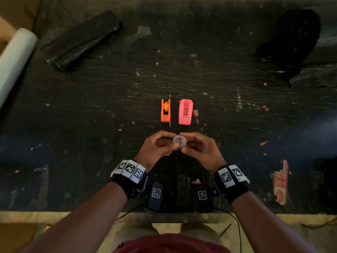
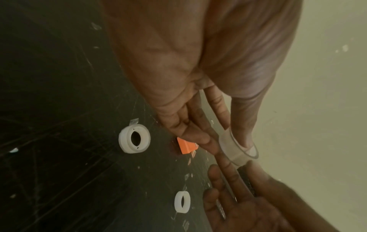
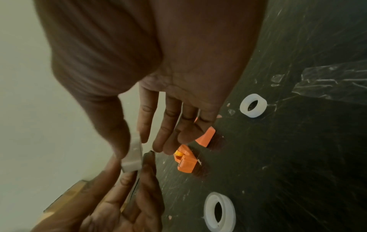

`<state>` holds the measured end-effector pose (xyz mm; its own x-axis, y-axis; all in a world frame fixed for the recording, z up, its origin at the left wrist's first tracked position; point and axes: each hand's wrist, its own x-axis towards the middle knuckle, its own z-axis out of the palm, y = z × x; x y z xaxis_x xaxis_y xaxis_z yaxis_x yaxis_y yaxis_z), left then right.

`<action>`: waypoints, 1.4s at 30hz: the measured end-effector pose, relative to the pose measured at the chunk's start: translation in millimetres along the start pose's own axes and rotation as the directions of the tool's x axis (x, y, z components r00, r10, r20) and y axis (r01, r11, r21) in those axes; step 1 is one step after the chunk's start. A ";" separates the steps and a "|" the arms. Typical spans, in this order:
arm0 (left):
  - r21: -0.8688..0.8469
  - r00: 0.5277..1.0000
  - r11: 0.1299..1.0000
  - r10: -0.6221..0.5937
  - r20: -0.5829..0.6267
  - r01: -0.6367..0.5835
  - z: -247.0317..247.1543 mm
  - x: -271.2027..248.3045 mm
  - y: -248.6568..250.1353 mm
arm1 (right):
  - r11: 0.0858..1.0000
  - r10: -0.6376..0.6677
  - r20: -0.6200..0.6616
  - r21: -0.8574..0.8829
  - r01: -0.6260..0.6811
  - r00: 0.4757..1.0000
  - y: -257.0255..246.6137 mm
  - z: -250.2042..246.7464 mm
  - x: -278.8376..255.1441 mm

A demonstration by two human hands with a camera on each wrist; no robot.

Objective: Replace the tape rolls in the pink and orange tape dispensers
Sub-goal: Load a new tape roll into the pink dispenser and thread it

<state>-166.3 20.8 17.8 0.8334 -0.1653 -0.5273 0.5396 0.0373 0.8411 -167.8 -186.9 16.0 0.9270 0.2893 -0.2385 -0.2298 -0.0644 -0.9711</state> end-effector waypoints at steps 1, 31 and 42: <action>0.012 1.000 1.000 0.012 -0.001 -0.012 -0.6 0.1 0.5 | 1.000 0.007 0.005 0.006 -0.007 1.000 -1.4 -1.0 0.3; 0.947 0.910 0.110 0.327 0.254 -0.303 5.5 137.8 64.6 | 0.859 -0.101 -0.541 -0.471 -0.201 0.835 -2.2 -24.1 98.3; 0.939 0.903 0.017 0.280 0.325 -0.343 2.7 179.1 44.2 | 0.753 -0.163 -0.521 -0.614 -0.235 0.838 10.8 -12.6 150.8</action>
<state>6.4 -9.8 -39.1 0.8650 -0.4593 -0.2021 -0.3888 -0.8681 0.3086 -26.7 -156.0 -30.6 0.9686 -0.2446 -0.0450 -0.2092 -0.7033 -0.6795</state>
